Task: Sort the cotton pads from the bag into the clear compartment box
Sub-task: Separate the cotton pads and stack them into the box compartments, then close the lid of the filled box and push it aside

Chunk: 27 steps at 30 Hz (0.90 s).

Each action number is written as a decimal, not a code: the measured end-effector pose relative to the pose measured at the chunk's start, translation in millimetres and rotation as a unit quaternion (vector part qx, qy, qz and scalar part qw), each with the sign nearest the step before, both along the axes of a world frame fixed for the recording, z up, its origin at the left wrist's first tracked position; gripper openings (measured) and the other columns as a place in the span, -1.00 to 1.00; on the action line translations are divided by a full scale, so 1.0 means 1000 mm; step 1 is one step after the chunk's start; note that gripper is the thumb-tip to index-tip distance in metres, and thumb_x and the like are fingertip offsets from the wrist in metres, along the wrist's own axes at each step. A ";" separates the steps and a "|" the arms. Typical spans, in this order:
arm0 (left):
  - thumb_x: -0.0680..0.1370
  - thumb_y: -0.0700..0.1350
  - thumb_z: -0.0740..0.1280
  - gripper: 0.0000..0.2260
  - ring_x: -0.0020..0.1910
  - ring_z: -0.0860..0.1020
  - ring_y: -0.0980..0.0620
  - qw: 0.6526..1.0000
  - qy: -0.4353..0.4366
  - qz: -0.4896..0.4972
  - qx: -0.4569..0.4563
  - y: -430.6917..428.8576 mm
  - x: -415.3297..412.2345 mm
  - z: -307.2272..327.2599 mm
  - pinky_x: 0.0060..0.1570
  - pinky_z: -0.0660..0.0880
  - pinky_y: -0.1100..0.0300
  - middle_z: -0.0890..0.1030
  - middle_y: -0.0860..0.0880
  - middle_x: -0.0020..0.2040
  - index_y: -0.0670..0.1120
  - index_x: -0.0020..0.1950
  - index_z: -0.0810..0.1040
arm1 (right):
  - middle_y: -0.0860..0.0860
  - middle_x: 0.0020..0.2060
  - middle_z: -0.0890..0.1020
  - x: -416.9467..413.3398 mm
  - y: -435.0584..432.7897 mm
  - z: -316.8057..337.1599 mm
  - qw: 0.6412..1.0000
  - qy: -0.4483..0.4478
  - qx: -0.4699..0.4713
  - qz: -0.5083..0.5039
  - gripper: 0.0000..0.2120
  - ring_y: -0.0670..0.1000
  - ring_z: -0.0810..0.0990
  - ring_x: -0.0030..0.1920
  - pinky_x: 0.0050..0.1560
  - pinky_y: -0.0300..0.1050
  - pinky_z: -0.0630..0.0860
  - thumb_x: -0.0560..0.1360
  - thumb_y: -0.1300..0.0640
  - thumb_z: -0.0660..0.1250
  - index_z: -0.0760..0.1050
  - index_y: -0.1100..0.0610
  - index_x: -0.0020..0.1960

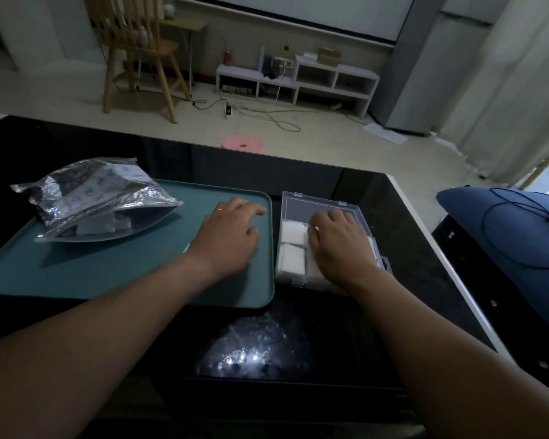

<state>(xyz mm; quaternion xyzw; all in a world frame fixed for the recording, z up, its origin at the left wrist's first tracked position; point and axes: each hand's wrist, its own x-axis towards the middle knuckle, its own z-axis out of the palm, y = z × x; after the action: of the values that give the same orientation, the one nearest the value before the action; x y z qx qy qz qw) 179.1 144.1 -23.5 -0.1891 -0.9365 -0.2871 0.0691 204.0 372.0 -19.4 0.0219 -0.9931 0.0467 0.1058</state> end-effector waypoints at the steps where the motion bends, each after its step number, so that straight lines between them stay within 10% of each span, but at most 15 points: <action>1: 0.58 -0.11 0.21 -0.61 0.39 0.39 -0.11 1.000 0.003 0.005 0.004 -0.007 -0.001 0.002 0.41 0.35 -0.14 0.48 -0.04 0.39 0.01 0.41 0.49 | 0.04 0.21 0.54 0.001 -0.003 0.003 1.000 0.008 -0.021 0.004 -0.67 0.13 0.47 0.24 0.25 0.14 0.46 0.70 -0.12 0.11 0.48 0.01 0.32; 8: 0.61 -0.23 0.25 -0.66 0.38 0.43 -0.05 0.998 0.005 0.037 0.048 -0.055 -0.003 0.014 0.39 0.33 0.09 0.52 -0.05 0.35 -0.05 0.37 0.55 | -0.01 0.43 0.45 0.006 -0.016 -0.004 0.992 -0.113 0.020 0.060 -0.55 0.13 0.38 0.43 0.38 0.16 0.35 0.66 -0.29 0.13 0.36 -0.19 0.49; 18: 0.62 -0.10 0.30 -0.68 0.33 0.50 -0.02 0.999 -0.014 -0.034 0.015 -0.037 0.004 0.011 0.36 0.40 0.06 0.56 -0.03 0.34 -0.04 0.38 0.54 | -0.01 0.36 0.52 0.012 -0.001 0.031 0.987 -0.003 -0.161 -0.009 -0.64 0.05 0.47 0.36 0.37 0.09 0.41 0.72 -0.12 0.16 0.49 -0.04 0.44; 27: 0.70 0.21 0.01 -0.44 0.66 -0.09 0.03 0.970 0.004 -0.174 -0.169 0.053 0.030 -0.006 0.59 -0.04 -0.11 -0.02 0.02 0.69 0.10 0.68 0.02 | 0.01 0.62 0.30 0.036 0.060 0.017 0.979 -0.133 -0.117 -0.100 -0.50 0.07 0.27 0.59 0.56 0.16 0.23 0.73 -0.16 0.12 0.25 -0.05 0.63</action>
<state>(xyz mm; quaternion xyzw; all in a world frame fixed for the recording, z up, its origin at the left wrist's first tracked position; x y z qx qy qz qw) 208.9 196.9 -29.5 -0.3592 -0.9238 -0.1320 -0.0115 240.3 431.7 -2.0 -0.0963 -0.9832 0.1538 -0.0216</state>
